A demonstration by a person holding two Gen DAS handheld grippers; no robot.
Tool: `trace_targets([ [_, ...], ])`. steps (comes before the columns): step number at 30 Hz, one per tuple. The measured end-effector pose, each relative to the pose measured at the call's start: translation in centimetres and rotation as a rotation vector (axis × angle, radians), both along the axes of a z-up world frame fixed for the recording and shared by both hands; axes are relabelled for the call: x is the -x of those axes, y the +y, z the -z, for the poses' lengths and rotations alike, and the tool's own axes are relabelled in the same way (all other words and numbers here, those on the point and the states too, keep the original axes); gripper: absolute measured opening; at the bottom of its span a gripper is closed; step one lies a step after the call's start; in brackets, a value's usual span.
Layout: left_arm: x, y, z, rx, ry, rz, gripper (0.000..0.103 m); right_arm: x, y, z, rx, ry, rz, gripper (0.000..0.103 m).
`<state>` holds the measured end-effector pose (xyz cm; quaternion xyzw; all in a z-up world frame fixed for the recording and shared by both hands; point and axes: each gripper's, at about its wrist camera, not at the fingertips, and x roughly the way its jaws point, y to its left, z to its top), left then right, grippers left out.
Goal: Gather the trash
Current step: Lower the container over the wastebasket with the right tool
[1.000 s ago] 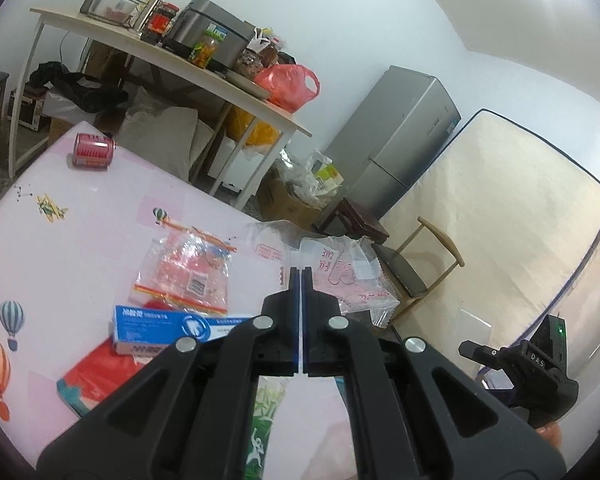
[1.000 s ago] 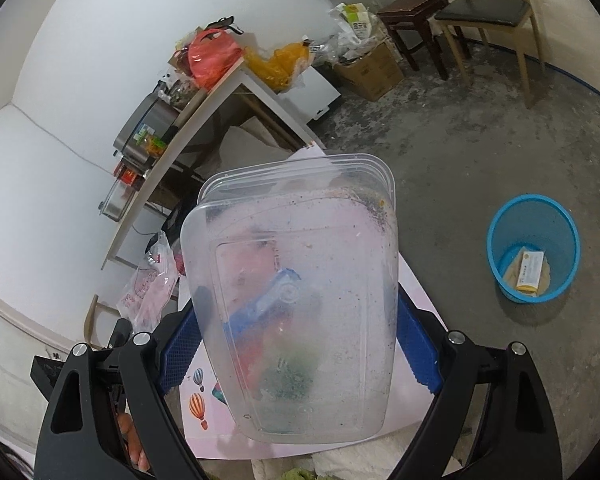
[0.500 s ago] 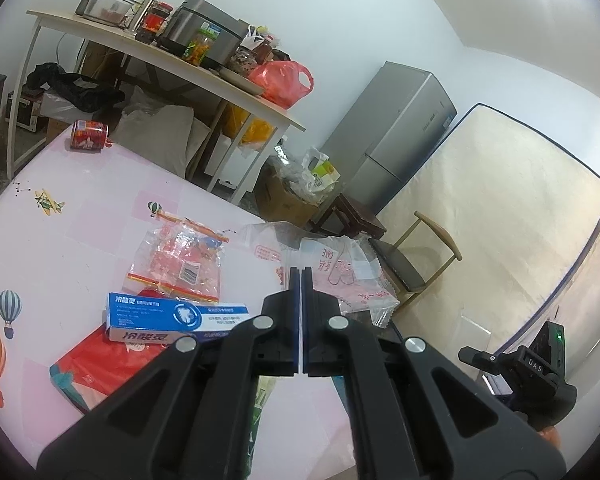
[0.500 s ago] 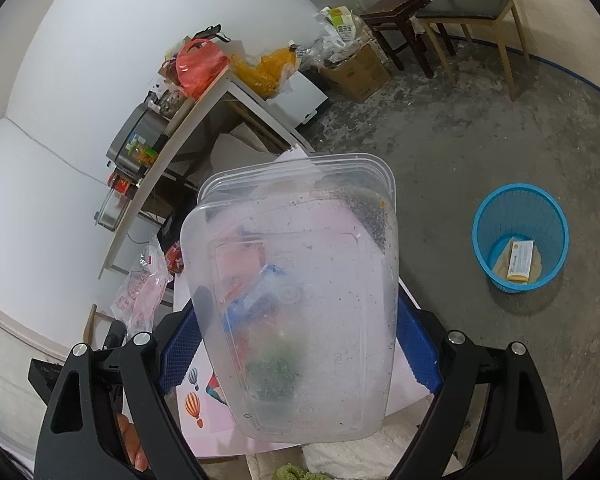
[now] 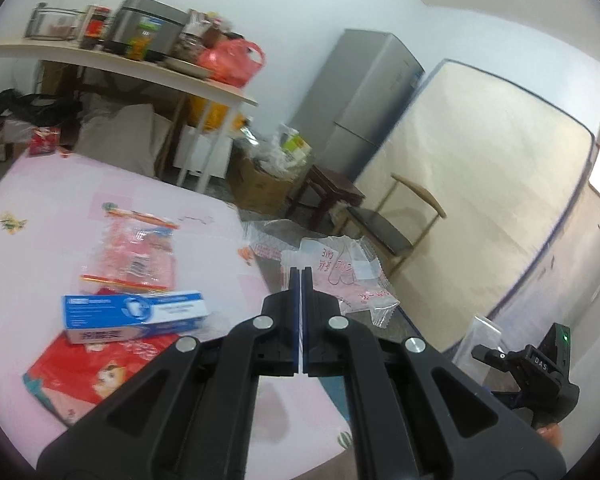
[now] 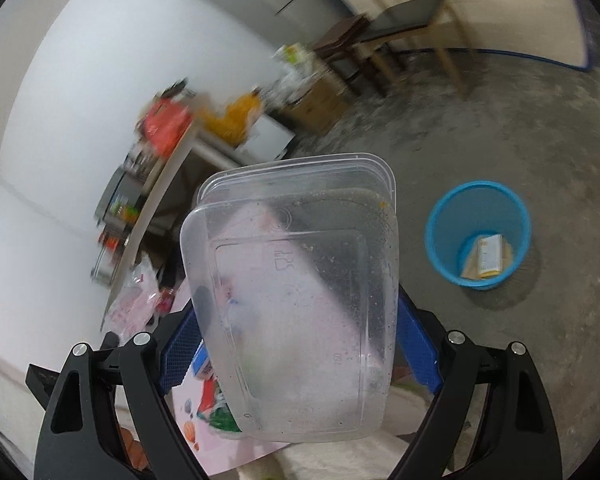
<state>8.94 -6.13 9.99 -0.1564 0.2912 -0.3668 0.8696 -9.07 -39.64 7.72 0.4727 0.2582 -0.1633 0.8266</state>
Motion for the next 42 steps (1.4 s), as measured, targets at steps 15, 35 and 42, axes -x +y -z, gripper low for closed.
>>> trace_targets([
  [15,-1.7,-7.1,2.6,-0.044,0.107,0.112,0.0,4.0,-5.6,2.3,-0.03,0.01,0.153,0.084],
  [35,-0.7,-8.4,-2.1,-0.032,0.111,0.179,0.0,5.3,-5.4,-0.6,0.002,-0.118,0.182,0.084],
  [42,-0.2,-8.7,-1.4,-0.05,0.116,0.18,0.0,4.7,-5.1,-0.6,0.003,-0.104,0.158,0.084],
])
